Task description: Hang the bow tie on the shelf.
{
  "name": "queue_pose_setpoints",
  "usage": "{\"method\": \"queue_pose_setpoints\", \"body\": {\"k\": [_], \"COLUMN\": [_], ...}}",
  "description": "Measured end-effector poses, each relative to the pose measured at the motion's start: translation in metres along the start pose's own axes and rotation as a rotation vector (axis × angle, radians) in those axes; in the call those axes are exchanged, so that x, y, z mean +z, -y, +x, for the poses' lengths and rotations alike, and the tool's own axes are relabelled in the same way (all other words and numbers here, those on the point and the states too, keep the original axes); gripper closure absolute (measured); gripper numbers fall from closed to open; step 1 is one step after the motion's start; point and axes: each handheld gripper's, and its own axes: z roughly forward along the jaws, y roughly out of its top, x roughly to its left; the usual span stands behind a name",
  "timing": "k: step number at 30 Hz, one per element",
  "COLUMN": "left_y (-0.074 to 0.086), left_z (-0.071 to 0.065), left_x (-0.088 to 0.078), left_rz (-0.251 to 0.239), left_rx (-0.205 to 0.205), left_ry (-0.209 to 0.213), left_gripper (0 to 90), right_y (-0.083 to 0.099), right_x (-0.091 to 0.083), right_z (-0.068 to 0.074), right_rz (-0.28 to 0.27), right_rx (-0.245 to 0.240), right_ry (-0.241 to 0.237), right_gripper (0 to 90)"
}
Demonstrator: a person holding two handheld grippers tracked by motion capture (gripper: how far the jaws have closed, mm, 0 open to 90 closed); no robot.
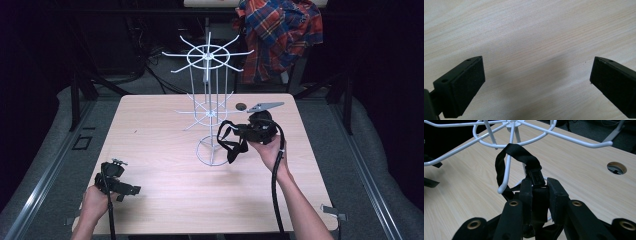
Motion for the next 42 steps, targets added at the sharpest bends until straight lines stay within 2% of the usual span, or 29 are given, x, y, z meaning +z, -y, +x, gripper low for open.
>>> {"method": "queue_pose_setpoints", "body": {"k": [3, 10, 23, 27, 34, 36, 38, 42], "left_y": [0.0, -0.001, -0.003, -0.003, -0.003, -0.004, -0.004, -0.004], "left_z": [0.0, -0.001, -0.003, -0.003, -0.004, -0.004, -0.005, -0.006], "left_x": [0.0, 0.001, 0.001, 0.0, -0.002, -0.003, -0.003, -0.004], "left_rz": [0.0, -0.002, 0.004, -0.001, -0.024, -0.029, -0.033, -0.04], "left_rx": [-0.001, 0.005, 0.012, 0.02, 0.019, 0.023, 0.025, 0.031], "left_ry": [-0.001, -0.001, 0.002, -0.002, -0.008, -0.008, -0.008, -0.01], "left_gripper": [0.0, 0.0, 0.0, 0.0, 0.0, 0.0, 0.0, 0.0], "right_y": [0.001, 0.005, 0.01, 0.01, 0.008, 0.006, 0.006, 0.006], "right_x": [0.003, 0.009, 0.012, 0.011, 0.003, 0.001, -0.003, -0.018], "right_z": [0.0, 0.0, 0.0, 0.001, 0.002, 0.004, 0.005, 0.004], "right_rz": [-0.007, 0.016, 0.032, 0.037, 0.062, 0.098, 0.118, 0.127], "right_rx": [0.011, 0.012, 0.021, 0.027, 0.035, 0.031, 0.012, 0.011], "right_ry": [-0.007, -0.014, -0.009, -0.006, 0.029, 0.041, 0.058, 0.07], "right_gripper": [75.1, 75.1, 71.9, 62.0, 42.6, 37.9, 33.6, 25.0]}}
